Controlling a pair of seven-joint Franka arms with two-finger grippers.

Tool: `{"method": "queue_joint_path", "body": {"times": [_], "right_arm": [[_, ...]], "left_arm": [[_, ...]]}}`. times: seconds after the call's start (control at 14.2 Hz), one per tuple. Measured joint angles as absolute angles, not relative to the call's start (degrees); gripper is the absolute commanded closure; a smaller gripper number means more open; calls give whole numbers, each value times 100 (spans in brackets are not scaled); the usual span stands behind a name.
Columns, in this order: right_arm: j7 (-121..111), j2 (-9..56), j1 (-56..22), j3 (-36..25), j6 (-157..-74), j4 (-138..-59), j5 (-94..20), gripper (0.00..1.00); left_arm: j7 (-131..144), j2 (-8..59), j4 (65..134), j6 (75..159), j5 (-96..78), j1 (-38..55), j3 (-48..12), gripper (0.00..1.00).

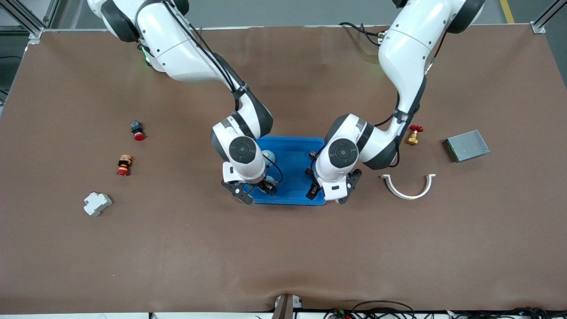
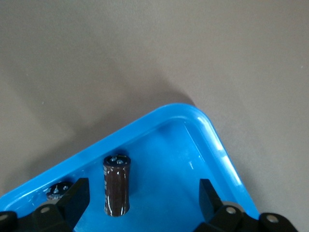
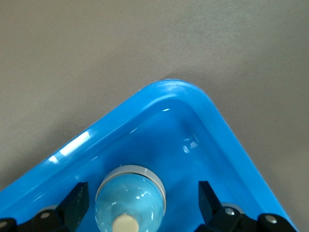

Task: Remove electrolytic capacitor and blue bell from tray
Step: 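Close the right gripper on the bell while the left gripper grips the capacitor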

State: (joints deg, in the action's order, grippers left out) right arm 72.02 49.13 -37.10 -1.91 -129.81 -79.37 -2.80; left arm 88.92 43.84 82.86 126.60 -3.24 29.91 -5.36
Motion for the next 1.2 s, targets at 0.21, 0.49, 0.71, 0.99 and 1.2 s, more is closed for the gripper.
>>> {"method": "queue_joint_path", "body": {"times": [0.21,0.49,0.71,0.99,1.2], "right_arm": [[7298,5029,-3743,-191,-13099,-7864,-271,0],[7382,5046,-3789,-190,-13099,-7829,-268,0],[7387,5052,-3794,-190,-13099,-7828,-268,0],[7484,5063,-3844,-186,-13099,-7826,-268,0],[7524,5067,-3884,-186,-13099,-7822,-266,20]], "left_arm": [[8899,4426,8287,12660,-324,3098,-535,0],[8900,4552,8286,12702,-324,3164,-530,0],[8900,4605,8286,12727,-322,3197,-529,0],[8900,4642,8286,12777,-322,3201,-513,0],[8900,4661,8286,12792,-322,3201,-511,0]]}}
